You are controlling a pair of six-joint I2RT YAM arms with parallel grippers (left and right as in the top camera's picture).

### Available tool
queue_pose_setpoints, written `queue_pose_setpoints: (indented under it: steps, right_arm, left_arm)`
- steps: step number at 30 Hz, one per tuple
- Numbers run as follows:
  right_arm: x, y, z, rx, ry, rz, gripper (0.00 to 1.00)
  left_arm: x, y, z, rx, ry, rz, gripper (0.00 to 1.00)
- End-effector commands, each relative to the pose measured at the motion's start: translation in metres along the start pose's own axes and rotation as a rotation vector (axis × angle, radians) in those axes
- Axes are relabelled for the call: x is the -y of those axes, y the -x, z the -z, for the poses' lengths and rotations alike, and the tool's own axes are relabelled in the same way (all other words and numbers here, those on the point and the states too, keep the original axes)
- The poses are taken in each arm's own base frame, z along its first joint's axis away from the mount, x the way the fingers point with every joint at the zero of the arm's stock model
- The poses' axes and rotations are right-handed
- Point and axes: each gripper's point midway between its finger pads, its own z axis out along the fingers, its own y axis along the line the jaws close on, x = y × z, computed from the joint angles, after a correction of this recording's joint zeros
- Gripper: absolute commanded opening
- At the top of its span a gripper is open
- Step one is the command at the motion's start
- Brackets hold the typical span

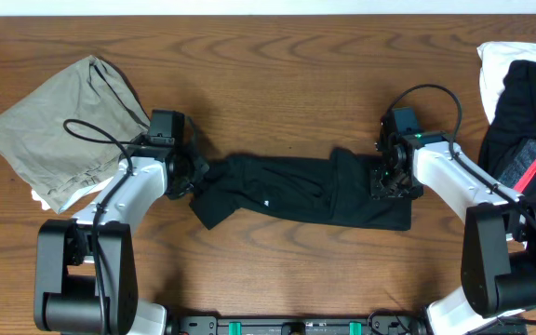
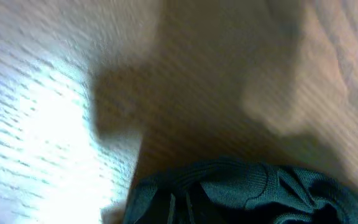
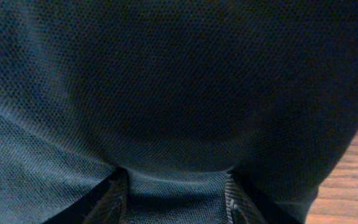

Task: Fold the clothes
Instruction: 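Pull the shirt's left end leftward with the left gripper to straighten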

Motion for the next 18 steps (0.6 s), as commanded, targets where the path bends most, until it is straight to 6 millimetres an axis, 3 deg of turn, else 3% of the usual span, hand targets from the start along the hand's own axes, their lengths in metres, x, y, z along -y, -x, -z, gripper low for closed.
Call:
queue_pose_setpoints:
  steps: [1,15,18]
  right_arm:
    - [0.009,-0.016,-0.011,-0.052,-0.044,0.026,0.5]
    - [0.012,-0.015,-0.011,-0.047,-0.062,0.029,0.5]
    - [0.012,-0.016,-0.011,-0.049,-0.062,0.03,0.5]
  left_arm:
    - [-0.033,0.026,0.001,0.133,0.153,0.04,0.06]
    - [-0.06,0.022,0.005,0.145,0.286,0.044,0.07]
    - [-0.061,0.022,0.004,0.149,0.288,0.043,0.17]
